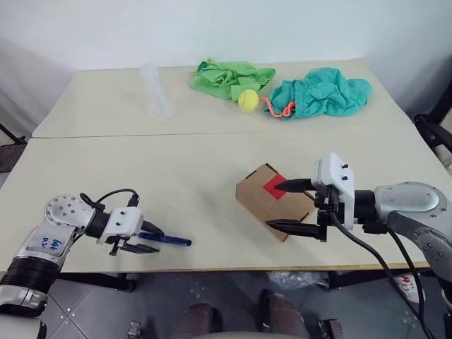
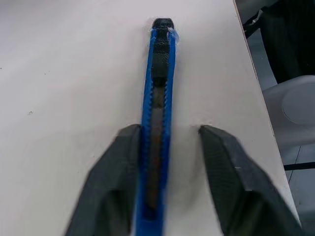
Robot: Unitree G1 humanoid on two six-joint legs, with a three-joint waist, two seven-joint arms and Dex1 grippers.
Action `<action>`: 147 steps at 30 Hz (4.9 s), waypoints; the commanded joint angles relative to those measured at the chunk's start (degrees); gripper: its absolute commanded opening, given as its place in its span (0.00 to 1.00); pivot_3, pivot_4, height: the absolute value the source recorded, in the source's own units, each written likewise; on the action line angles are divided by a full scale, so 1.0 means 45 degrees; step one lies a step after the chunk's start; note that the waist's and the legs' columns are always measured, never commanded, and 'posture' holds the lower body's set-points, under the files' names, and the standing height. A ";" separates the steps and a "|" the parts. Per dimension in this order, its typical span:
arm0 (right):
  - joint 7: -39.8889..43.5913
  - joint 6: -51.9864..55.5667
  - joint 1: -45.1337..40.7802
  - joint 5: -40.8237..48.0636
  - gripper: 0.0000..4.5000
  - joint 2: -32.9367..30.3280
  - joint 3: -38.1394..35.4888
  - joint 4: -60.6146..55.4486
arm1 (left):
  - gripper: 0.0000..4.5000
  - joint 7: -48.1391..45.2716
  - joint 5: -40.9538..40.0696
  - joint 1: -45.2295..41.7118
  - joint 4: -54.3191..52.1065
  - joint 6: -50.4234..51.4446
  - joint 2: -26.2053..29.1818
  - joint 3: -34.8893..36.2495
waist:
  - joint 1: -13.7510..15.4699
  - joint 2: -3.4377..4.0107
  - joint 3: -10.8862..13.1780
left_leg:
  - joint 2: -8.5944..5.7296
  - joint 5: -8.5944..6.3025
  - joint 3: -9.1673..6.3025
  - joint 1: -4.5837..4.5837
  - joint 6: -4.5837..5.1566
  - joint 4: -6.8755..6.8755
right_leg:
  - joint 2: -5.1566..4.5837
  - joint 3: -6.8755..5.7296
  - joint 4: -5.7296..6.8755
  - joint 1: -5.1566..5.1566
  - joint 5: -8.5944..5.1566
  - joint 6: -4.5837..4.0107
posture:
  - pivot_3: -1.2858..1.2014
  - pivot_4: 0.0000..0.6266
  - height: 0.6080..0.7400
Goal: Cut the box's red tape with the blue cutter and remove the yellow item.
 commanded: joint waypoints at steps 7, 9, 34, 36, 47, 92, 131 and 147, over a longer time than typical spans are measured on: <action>0.0038 -0.0143 -0.0109 0.0020 1.00 -0.0167 -0.0120 -0.0352 | 0.15 0.0536 0.1328 0.0481 0.0597 0.0459 -0.0186 -0.0630 | 0.0001 0.0000 0.0000 | 0.0007 -0.0003 0.0000 0.0000 0.0003 -0.0004 | -0.0009 0.0003 -0.0006 -0.0002 -0.0002 -0.0004 | 0.52 0.24 1.00; 0.0006 -0.0102 -0.0215 0.0049 1.00 -0.0131 -0.0071 -0.0380 | 0.05 0.0596 0.1326 0.0494 0.0540 0.0385 -0.0211 -0.0623 | 0.0003 0.0000 0.0000 | 0.0011 -0.0004 0.0000 -0.0001 0.0001 -0.0009 | -0.0008 0.0002 -0.0010 -0.0003 -0.0003 -0.0006 | 0.52 0.24 1.00; -0.0286 -0.0072 -0.0411 0.0134 1.00 0.0077 0.0167 -0.0472 | 0.99 0.0154 -0.0829 0.1732 -0.4742 0.5018 0.0763 0.0524 | -0.0058 -0.0051 0.0037 | 0.0016 -0.0091 -0.0013 -0.0183 0.0057 -0.0012 | 0.0094 -0.0103 -0.0134 -0.0080 0.0015 0.0022 | 0.52 0.24 1.00; -0.0301 -0.0084 -0.0395 0.0128 1.00 0.0078 0.0163 -0.0474 | 0.99 0.0106 -0.0666 0.2018 -0.4669 0.4954 0.1026 0.0550 | -0.0074 -0.0053 0.0037 | 0.0018 -0.0111 -0.0011 -0.0185 0.0062 -0.0017 | 0.0113 -0.0116 -0.0159 -0.0073 0.0014 0.0021 | 0.52 0.24 1.00; -0.0302 -0.0124 -0.0329 0.0128 1.00 0.0108 0.0183 -0.0486 | 0.99 0.0806 -0.0242 0.2494 -0.4859 0.5125 0.1633 0.1098 | -0.0341 -0.0069 0.0050 | 0.0162 -0.0129 0.0073 -0.0124 -0.0043 -0.0011 | 0.0248 -0.0084 -0.0162 -0.0058 -0.0009 0.0004 | 0.52 0.24 1.00; -0.0387 -0.0183 0.0006 0.0165 1.00 0.0235 0.0301 -0.0630 | 0.57 0.2356 -0.5498 -0.0539 -0.5343 1.9403 0.1042 0.0685 | -0.0327 -0.0259 0.0177 | 0.0222 -0.0196 0.0240 -0.0016 -0.0070 -0.0016 | 0.0304 -0.0031 -0.0084 -0.0062 -0.0057 -0.0076 | 0.52 0.24 1.00; 0.0244 -0.1784 -0.0860 -0.0260 1.00 0.1409 0.1799 -0.1159 | 0.99 0.2719 -0.3813 0.6665 -0.8655 0.7121 -0.0092 0.6244 | -0.0340 -0.0270 0.0185 | 0.0225 -0.0195 0.0246 0.0002 -0.0091 -0.0001 | 0.0239 -0.0039 -0.0012 -0.0087 -0.0076 -0.0100 | 0.52 0.24 1.00; 0.0156 -0.1779 -0.0473 -0.0413 1.00 0.1521 0.1840 -0.1143 | 0.99 0.4020 -0.0319 0.6353 -0.6302 0.4082 -0.0149 0.4840 | -0.0326 -0.0267 0.0185 | 0.0231 -0.0208 0.0256 0.0002 -0.0082 -0.0003 | 0.0231 -0.0052 -0.0008 -0.0095 -0.0080 -0.0109 | 0.52 0.24 1.00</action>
